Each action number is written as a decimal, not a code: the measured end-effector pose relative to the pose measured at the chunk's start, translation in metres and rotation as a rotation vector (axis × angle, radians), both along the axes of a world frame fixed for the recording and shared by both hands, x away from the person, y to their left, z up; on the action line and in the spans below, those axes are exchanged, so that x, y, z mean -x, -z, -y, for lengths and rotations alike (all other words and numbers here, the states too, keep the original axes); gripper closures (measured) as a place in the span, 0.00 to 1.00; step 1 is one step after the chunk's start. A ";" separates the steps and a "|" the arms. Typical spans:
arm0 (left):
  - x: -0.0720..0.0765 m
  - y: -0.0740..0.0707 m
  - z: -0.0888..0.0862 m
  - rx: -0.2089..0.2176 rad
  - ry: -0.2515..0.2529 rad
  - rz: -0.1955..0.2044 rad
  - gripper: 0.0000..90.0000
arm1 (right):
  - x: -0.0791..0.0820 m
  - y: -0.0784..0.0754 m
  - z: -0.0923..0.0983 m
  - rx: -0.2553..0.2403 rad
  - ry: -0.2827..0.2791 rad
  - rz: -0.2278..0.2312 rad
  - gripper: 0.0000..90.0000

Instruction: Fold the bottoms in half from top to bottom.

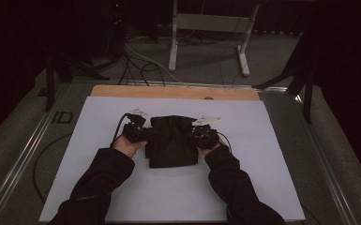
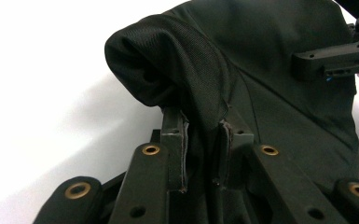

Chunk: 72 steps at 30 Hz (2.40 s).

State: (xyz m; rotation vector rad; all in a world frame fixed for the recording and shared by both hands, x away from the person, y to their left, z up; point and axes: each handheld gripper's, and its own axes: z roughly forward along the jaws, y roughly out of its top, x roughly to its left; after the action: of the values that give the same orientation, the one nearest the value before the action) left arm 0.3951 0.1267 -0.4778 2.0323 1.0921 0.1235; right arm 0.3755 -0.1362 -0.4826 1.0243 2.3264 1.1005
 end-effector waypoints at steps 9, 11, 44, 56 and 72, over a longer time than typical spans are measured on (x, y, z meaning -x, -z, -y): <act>-0.011 0.012 0.001 0.020 -0.022 -0.016 0.85 | -0.010 0.006 0.003 -0.006 0.020 -0.012 0.87; -0.013 0.013 0.002 0.012 -0.028 -0.017 0.85 | -0.012 0.010 0.002 -0.002 0.032 -0.014 0.87; -0.030 0.038 0.008 -0.069 -0.098 -0.004 0.70 | -0.037 0.038 0.014 0.010 0.103 -0.036 0.78; -0.031 0.038 0.002 -0.115 -0.140 -0.003 0.51 | -0.039 0.039 0.028 0.025 0.128 -0.042 0.63; -0.018 0.024 0.001 -0.032 -0.018 0.051 0.13 | -0.033 0.030 0.026 -0.110 0.031 -0.069 0.18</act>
State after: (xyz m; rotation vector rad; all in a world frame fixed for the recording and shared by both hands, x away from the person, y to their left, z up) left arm 0.4136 0.1259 -0.5015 2.0363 1.0834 0.2022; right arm 0.4090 -0.1620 -0.5129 1.1518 2.3173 1.2112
